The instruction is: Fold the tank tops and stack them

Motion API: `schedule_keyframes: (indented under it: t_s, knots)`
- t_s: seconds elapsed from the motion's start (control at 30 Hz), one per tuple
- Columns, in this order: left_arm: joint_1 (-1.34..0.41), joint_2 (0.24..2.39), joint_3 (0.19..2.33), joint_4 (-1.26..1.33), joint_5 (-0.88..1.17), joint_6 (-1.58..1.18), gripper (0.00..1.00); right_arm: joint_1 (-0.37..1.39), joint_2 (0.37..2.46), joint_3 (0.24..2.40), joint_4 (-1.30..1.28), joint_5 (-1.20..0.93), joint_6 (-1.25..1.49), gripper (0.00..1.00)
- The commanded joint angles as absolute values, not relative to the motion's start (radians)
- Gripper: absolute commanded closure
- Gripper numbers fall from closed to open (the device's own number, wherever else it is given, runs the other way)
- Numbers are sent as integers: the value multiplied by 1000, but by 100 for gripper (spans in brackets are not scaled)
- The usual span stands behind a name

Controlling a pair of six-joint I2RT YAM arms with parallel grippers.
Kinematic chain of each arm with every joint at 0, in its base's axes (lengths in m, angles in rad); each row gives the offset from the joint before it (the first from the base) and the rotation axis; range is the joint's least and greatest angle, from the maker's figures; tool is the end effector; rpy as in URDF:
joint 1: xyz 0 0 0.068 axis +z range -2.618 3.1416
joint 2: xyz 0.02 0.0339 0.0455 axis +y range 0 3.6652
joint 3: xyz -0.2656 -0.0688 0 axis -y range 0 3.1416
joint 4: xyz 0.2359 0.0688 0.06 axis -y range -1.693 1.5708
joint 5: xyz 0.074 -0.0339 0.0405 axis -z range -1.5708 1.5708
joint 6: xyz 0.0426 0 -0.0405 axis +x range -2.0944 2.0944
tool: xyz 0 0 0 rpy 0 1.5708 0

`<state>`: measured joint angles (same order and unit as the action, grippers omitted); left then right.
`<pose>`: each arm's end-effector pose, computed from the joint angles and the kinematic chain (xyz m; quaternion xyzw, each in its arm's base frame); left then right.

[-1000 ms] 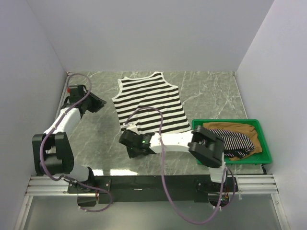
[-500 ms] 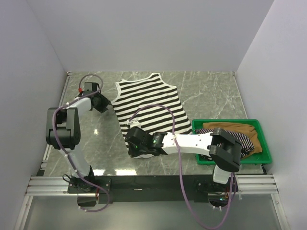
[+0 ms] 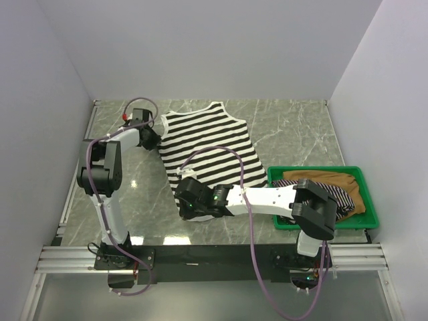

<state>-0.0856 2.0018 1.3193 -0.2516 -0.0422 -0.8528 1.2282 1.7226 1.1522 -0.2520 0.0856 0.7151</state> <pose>0.4198 -0.0342 0.1589 -0.3615 0.8781 -0.1236 0.2882 0.1278 0.3476 0.2138 -0.2208 0.9035 0.2791 0.2388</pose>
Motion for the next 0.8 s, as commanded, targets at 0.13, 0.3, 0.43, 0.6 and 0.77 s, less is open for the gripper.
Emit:
schedule_keyframes:
  t_s: [0.13, 0.3, 0.43, 0.6, 0.77]
  knots:
    - [-124, 2062, 1382, -359, -209, -811, 90, 1230, 1654, 1124, -222, 94, 710, 100]
    - [-124, 2036, 1400, -399, -299, -807, 100, 1230, 1658, 1134, -210, 46, 709, 100]
    - [-101, 1991, 1393, -416, -353, -805, 100, 1236, 1713, 1192, -196, -24, 707, 100]
    - [-35, 1950, 1371, -440, -385, -810, 100, 1246, 1804, 1330, -192, -109, 699, 100]
    - [21, 1907, 1348, -437, -360, -812, 99, 1244, 1899, 1445, -198, -189, 704, 100]
